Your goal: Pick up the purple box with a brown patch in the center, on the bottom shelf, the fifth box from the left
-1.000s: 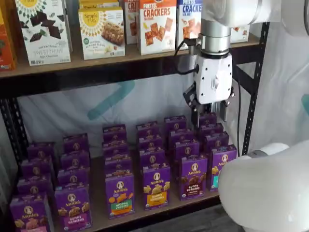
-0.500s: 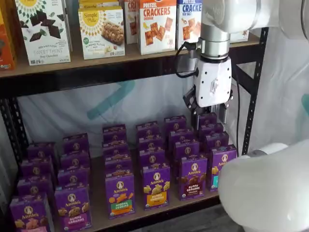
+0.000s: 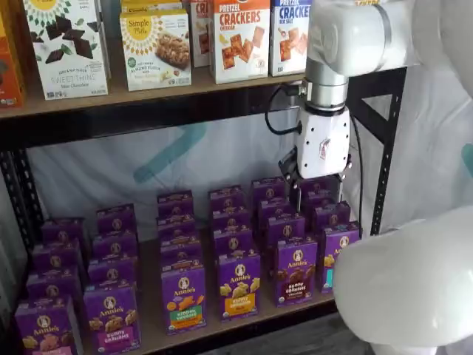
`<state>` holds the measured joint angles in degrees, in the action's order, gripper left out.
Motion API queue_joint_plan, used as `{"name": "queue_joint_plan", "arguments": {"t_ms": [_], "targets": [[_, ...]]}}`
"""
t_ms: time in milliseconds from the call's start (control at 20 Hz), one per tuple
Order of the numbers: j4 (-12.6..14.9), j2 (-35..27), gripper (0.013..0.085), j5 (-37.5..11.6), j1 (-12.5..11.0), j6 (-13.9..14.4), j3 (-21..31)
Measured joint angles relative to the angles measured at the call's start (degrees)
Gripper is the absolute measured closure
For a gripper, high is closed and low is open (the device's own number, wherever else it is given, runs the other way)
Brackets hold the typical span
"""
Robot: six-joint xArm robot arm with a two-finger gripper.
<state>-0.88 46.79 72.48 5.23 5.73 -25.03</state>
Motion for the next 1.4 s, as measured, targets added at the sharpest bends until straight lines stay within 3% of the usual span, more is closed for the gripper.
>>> {"name": "queue_joint_plan", "arguments": {"t_ms": [650,1150,1400], "targets": [[1.1,-11.4,0.013,-16.8,-3.0,-2.6,2.9],[2.5,-24.7,0.013,-27.9,-5.8,-4.4,1.3],[4.1,-31.5,0.013,-34.5,-6.6,-4.0,0.9]]}}
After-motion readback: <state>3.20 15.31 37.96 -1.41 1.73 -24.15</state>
